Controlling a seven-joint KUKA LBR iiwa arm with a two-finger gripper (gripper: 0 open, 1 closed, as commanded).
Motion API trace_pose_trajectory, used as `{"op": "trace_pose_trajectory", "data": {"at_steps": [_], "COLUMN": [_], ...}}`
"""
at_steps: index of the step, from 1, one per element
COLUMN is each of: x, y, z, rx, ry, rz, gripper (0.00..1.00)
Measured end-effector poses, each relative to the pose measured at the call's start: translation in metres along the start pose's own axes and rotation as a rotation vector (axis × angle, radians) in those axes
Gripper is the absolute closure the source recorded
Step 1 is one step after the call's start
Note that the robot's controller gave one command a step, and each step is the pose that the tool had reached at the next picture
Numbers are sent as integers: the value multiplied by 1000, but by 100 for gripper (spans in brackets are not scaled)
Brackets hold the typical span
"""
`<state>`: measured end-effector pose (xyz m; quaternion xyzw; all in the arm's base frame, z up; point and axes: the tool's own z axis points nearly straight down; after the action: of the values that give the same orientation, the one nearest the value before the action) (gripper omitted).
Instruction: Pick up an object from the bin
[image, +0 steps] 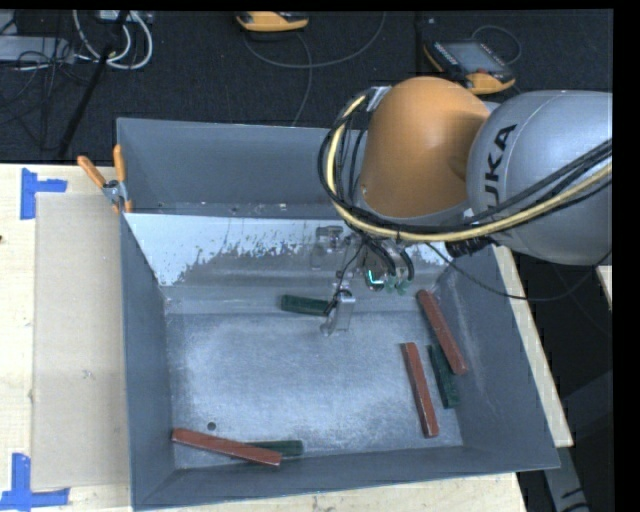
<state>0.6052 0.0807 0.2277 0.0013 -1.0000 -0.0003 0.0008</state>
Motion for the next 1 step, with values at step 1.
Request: {"op": "trace_pose_trajectory", "data": {"at_steps": [1], "x": [-12], "y": [-43], "z": [80], "rx": [1], "ry": [3], "rz": [-222], "gripper": [0]}}
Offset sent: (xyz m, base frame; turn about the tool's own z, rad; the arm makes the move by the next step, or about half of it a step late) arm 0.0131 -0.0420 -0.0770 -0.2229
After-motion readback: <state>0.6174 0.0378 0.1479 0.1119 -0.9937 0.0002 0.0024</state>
